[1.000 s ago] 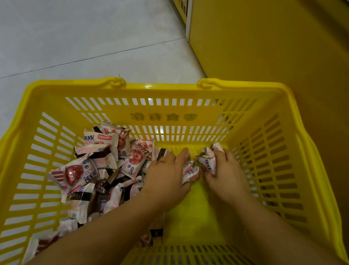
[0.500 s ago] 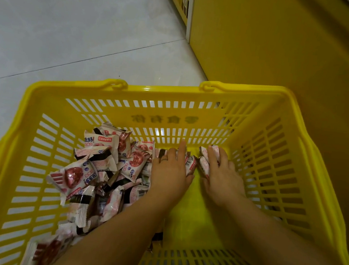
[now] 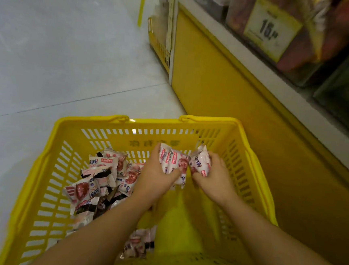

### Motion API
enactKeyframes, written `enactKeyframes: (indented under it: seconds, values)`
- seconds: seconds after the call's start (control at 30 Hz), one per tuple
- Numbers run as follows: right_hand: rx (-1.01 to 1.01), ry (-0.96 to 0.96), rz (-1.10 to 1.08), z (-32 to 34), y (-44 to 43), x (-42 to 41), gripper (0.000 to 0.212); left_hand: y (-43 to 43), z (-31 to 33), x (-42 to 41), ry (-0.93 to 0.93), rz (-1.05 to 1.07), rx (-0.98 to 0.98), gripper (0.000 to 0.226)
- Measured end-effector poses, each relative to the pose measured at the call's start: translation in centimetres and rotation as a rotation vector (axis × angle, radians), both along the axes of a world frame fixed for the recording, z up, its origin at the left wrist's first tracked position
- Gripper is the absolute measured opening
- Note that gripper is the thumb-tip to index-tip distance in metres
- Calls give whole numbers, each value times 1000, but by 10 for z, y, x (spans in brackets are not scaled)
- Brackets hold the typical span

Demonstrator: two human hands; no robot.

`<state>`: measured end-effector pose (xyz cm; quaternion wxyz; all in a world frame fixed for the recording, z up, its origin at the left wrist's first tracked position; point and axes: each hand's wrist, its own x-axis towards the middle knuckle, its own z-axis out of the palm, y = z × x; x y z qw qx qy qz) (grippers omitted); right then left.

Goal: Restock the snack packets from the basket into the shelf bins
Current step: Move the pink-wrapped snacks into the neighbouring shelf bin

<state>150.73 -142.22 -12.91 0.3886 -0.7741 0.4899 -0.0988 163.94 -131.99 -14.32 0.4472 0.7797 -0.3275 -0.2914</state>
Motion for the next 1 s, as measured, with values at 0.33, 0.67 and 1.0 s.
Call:
enactKeyframes:
  seconds: [0.33, 0.67, 1.0]
  values:
    - [10, -636, -115, 214, 35, -34, 49, 12, 194, -46, 58, 198, -493, 85]
    - [-151, -901, 84, 395, 106, -127, 38, 45, 370, -131, -31, 63, -815, 69]
    - [-532, -816, 67, 508, 136, -217, 43, 64, 479, -219, -128, -136, -938, 77]
